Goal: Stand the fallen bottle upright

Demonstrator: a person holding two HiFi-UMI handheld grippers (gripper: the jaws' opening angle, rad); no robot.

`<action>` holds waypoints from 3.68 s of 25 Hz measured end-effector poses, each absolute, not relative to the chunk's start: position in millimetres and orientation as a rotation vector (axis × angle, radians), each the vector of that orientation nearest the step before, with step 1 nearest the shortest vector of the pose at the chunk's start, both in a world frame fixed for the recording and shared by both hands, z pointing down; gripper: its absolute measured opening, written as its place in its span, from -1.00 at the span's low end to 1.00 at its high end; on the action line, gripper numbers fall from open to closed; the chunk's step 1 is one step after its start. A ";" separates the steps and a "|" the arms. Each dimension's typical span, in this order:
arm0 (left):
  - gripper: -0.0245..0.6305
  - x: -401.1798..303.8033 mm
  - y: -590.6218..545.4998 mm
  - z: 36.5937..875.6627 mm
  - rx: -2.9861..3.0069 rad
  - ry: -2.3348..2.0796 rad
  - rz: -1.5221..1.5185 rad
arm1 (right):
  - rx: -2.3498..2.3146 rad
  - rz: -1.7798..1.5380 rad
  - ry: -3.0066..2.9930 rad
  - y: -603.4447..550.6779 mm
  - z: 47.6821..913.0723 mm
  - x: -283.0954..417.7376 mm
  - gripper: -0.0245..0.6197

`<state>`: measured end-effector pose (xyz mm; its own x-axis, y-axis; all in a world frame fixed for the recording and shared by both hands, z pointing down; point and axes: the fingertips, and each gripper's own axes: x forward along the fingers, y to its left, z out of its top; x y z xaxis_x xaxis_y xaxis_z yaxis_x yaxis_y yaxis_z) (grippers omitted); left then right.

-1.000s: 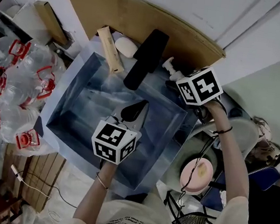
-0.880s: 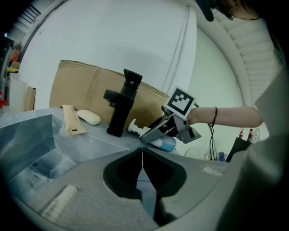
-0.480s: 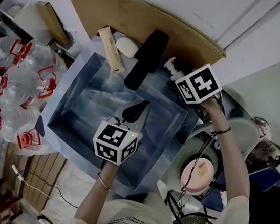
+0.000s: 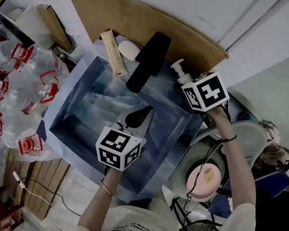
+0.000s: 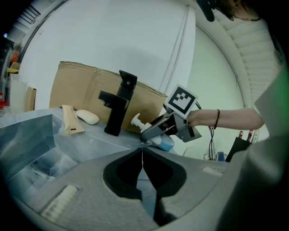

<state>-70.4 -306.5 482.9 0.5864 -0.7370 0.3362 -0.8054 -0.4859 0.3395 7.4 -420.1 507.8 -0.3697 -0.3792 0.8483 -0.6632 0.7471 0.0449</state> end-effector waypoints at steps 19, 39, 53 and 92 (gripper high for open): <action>-0.85 -56.6 -295.9 469.2 2.382 -1.238 0.187 | 1.096 0.298 -2.271 -413.8 445.4 27.3 -0.15; -0.85 -40.6 -276.0 469.5 2.393 -1.229 0.199 | 1.610 0.137 -2.592 -383.2 398.3 56.9 -0.15; -0.85 -45.2 -267.7 477.0 2.381 -1.239 0.221 | 1.747 0.072 -2.550 -376.8 411.0 66.1 -0.15; -0.85 -47.0 -261.7 460.4 2.400 -1.243 0.180 | 1.741 -0.037 -2.534 -351.3 422.0 62.2 -0.04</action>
<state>-47.0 -261.7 460.4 0.5896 -0.7479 0.3051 -0.8038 -0.5059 0.3131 62.2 -351.3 422.0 -0.3573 -0.9331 0.0415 -0.9315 0.3592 0.0574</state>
